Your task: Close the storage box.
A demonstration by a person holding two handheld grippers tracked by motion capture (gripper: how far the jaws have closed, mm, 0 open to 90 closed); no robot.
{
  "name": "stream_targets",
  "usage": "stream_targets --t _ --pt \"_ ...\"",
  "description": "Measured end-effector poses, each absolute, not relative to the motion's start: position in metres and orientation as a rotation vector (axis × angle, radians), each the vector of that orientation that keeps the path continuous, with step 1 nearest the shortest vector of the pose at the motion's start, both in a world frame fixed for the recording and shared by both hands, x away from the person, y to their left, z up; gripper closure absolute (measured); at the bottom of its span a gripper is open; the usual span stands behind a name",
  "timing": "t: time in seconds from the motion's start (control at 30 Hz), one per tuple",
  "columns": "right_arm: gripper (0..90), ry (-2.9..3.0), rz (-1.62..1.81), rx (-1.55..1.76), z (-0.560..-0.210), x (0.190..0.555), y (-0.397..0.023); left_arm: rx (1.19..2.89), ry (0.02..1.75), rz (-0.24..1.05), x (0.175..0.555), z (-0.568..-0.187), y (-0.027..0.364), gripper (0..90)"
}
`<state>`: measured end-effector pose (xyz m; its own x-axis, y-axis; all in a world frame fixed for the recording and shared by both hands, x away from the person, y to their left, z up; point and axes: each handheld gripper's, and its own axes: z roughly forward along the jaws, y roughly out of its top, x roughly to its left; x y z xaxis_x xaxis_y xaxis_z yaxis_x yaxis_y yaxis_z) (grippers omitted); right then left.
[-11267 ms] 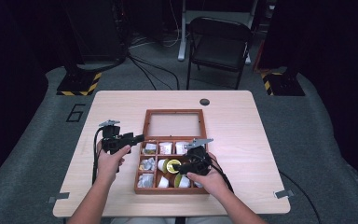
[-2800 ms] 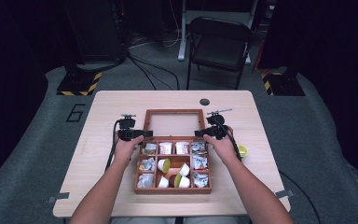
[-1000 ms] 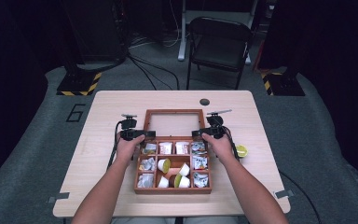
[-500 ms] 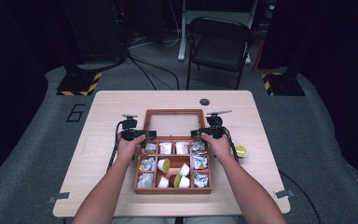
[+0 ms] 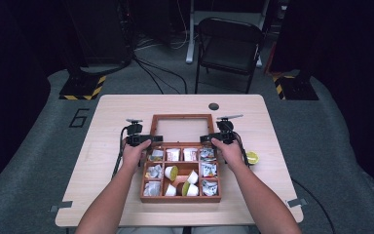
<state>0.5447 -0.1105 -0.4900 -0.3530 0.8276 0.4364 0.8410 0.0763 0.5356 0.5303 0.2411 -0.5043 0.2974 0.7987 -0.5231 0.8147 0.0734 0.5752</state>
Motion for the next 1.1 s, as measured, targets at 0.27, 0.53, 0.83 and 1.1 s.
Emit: stream_targets --t 0.27,0.53,0.83,1.1 --pt "24.6 -2.296 -1.165 -1.768 -0.49 0.545 -0.111 1.714 1.474 -0.012 0.53 -0.503 0.241 30.3" --pt "29.8 -2.3 -1.181 -1.759 -0.487 0.545 -0.115 1.693 1.464 -0.002 0.529 -0.501 0.241 30.4" --pt "32.2 -2.293 -1.246 -1.757 -0.48 0.543 -0.117 1.681 1.43 0.027 0.527 -0.495 0.242 31.5" --pt "33.5 -2.293 -1.275 -1.749 -0.475 0.541 -0.119 1.669 1.411 0.038 0.526 -0.491 0.244 32.5"
